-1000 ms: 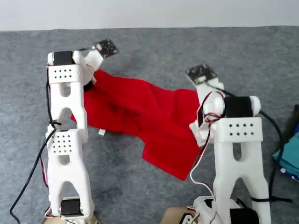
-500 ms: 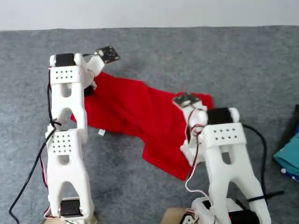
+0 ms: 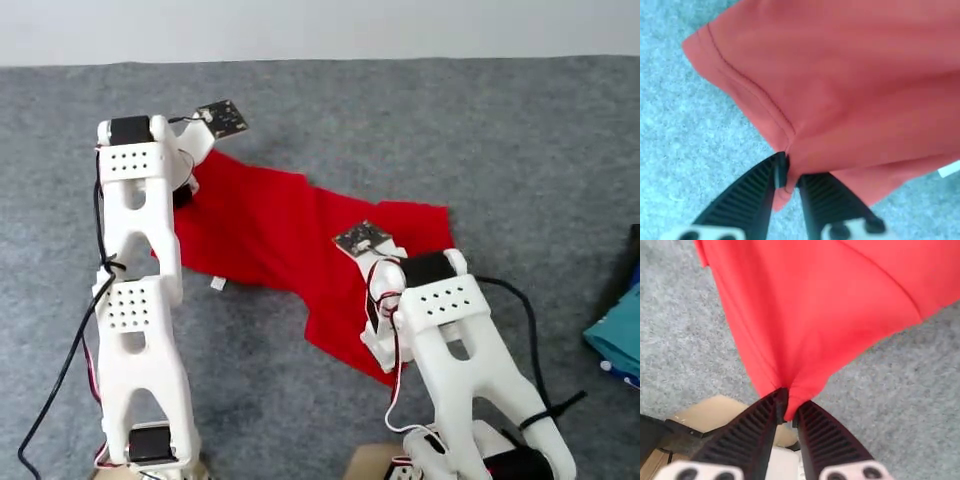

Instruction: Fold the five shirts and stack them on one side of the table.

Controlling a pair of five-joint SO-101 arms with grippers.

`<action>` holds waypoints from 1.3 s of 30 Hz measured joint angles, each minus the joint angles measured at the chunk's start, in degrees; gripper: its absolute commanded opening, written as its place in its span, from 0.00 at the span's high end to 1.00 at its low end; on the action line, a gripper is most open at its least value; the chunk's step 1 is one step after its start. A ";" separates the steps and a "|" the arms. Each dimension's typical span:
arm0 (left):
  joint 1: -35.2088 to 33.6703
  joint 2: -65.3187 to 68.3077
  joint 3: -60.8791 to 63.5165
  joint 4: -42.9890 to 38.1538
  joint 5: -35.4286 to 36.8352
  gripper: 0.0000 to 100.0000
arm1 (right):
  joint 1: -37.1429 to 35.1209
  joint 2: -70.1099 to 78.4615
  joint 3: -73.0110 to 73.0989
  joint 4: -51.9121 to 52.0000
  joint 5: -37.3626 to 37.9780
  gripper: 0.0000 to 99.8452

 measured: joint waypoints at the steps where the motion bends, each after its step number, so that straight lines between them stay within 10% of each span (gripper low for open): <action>1: -0.18 0.00 0.00 0.00 -0.09 0.92 | 0.00 0.00 0.09 -0.53 0.00 0.99; 10: -0.88 0.00 0.00 -0.09 -2.20 0.92 | 0.09 0.00 0.44 0.53 -0.18 0.70; 24: -4.31 -4.13 1.58 -0.09 -9.14 0.93 | 0.09 -0.09 -7.47 5.80 -0.88 0.70; 39: -5.80 -19.69 29.89 -0.26 -17.49 0.86 | 0.09 -0.09 -10.37 0.09 -0.88 0.70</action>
